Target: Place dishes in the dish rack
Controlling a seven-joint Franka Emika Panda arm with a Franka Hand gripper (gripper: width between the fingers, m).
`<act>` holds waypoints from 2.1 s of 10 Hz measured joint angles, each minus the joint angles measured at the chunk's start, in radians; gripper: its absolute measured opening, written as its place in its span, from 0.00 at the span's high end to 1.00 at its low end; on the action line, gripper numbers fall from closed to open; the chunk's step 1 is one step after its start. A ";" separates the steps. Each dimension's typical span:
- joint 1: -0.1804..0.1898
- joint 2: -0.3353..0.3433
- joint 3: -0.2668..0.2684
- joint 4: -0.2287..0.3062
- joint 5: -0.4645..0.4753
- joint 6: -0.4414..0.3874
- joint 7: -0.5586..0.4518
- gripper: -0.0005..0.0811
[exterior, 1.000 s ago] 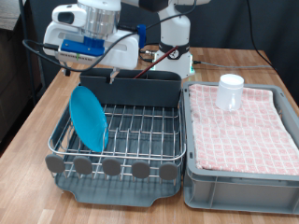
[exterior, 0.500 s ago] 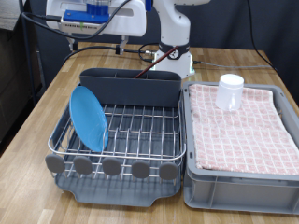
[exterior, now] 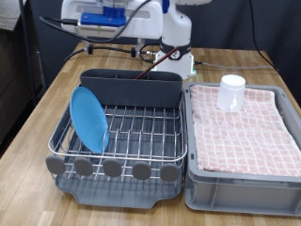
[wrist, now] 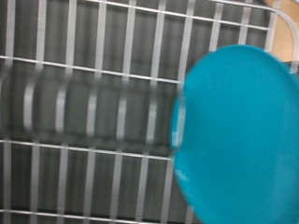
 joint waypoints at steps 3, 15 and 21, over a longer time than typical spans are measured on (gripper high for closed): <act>0.037 -0.025 0.063 -0.039 0.015 -0.007 0.199 0.01; 0.121 -0.164 0.201 -0.121 0.072 -0.172 0.341 0.01; 0.166 -0.250 0.319 -0.152 0.071 -0.204 0.418 0.01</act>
